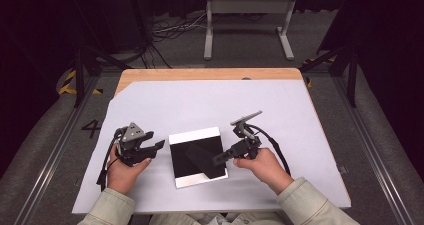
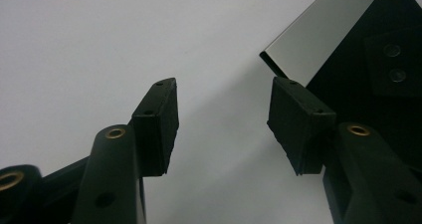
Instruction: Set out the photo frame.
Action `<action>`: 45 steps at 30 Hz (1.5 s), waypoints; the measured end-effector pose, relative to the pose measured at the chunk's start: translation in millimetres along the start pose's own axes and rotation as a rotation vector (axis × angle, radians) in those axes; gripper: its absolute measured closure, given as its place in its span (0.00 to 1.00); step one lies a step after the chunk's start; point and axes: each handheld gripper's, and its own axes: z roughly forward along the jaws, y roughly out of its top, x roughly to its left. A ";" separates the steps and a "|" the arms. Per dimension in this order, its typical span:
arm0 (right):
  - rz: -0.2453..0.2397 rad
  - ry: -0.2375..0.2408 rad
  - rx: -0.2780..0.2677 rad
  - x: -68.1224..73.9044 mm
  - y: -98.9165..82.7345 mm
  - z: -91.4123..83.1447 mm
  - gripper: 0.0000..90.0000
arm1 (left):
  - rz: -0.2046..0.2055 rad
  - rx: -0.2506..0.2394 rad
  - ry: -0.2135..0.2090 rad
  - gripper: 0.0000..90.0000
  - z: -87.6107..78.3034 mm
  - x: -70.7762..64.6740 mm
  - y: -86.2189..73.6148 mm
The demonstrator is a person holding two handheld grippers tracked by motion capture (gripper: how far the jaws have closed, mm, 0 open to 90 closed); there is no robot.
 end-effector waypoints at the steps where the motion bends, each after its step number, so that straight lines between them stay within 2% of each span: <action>1: -0.002 0.004 0.000 0.2 -0.2 -0.2 0.91 | -0.003 0.000 -0.001 0.51 -0.2 -0.3 0.0; 13: -0.026 0.049 -0.028 4.3 -3.8 -0.6 0.96 | -0.018 -0.008 0.020 0.51 -1.4 1.6 -0.6; 26: -0.065 0.037 -0.088 13.1 -6.5 -6.7 0.97 | -0.037 -0.014 0.023 0.51 -2.2 3.7 -1.4; 39: -0.202 -0.032 -0.238 22.0 -10.4 -26.2 0.97 | -0.037 -0.011 0.021 0.51 -1.6 3.4 -1.4; 45: -0.301 -0.083 -0.302 23.1 -13.1 -29.4 0.97 | -0.034 -0.009 0.020 0.51 -1.4 3.7 -1.5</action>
